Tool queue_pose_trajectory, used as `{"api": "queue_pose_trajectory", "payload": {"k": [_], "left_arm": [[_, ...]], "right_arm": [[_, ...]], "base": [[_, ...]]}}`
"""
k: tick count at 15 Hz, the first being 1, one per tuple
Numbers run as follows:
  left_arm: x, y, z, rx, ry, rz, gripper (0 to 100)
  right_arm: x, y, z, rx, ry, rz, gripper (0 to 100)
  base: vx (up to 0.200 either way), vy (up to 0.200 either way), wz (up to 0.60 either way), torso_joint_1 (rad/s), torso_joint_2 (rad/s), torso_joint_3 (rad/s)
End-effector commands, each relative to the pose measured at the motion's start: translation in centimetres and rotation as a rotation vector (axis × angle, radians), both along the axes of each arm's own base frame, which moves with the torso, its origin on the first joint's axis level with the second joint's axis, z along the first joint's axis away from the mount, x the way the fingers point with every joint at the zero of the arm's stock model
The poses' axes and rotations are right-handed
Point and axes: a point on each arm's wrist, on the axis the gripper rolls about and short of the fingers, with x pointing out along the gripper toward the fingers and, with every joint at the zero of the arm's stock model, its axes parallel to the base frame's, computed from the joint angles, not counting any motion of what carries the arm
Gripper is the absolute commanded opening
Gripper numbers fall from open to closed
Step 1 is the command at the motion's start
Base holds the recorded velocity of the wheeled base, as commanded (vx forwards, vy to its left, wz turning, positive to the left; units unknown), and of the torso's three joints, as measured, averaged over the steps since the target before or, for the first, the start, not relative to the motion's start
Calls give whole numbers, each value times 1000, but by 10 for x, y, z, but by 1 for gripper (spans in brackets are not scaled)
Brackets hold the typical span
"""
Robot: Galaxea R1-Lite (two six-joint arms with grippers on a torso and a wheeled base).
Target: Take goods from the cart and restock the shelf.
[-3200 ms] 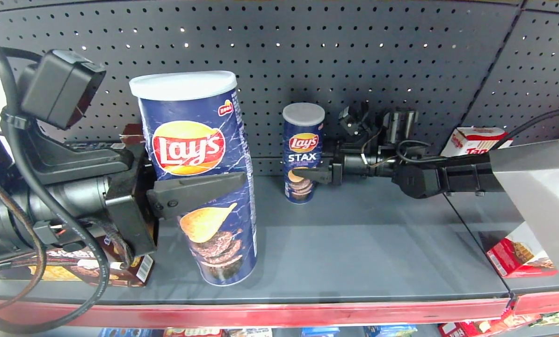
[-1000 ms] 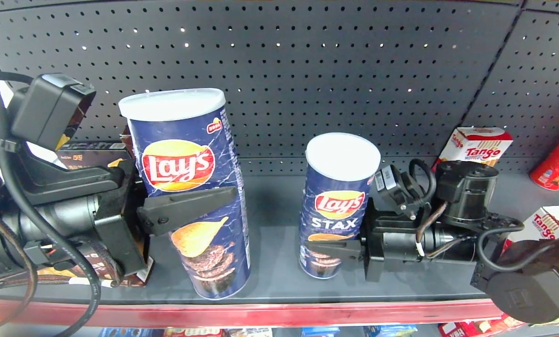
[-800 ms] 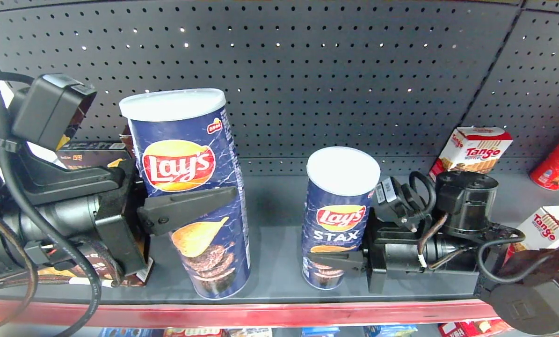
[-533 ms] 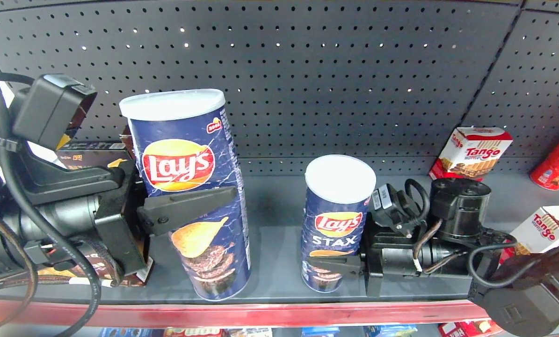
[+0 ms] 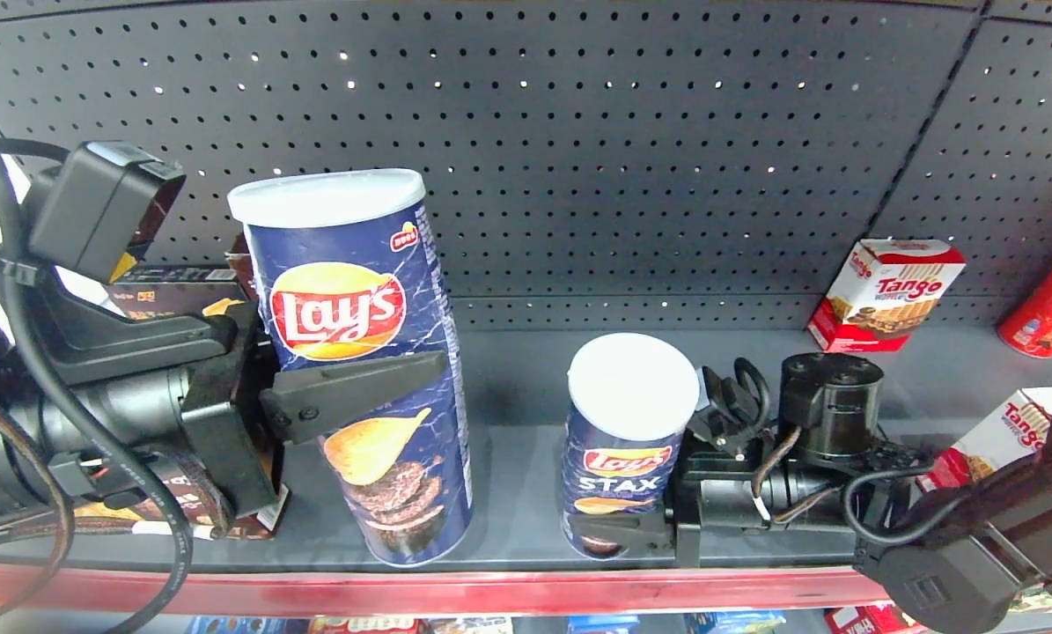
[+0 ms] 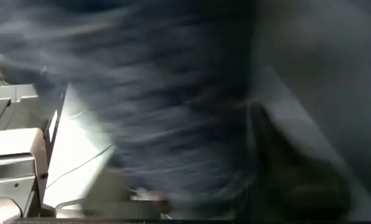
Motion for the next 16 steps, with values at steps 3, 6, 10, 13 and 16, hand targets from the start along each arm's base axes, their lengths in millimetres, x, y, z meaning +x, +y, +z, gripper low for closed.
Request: {"api": "queue_pose_trajectory", "payload": {"k": [3, 6, 10, 13, 16], "left_arm": [[0, 0, -1, 1, 2, 0, 0], [-1, 0, -4, 6, 10, -3, 0], [-1, 0, -4, 3, 3, -3, 0], [-1, 0, -4, 3, 2, -6, 0], [-1, 0, -1, -2, -8, -3, 0]], "right_arm": [[-6, -12, 14, 19, -35, -36, 100], [-29, -33, 30, 36, -62, -58, 100], [-63, -65, 57, 81, -135, -101, 100], [-84, -92, 80, 107, -183, -170, 100], [-112, -116, 98, 155, -251, -329, 100]], "base": [[0, 0, 0, 0, 0, 0], [0, 0, 0, 0, 0, 0], [0, 0, 0, 0, 0, 0], [0, 0, 0, 0, 0, 0], [0, 0, 0, 0, 0, 0]]}}
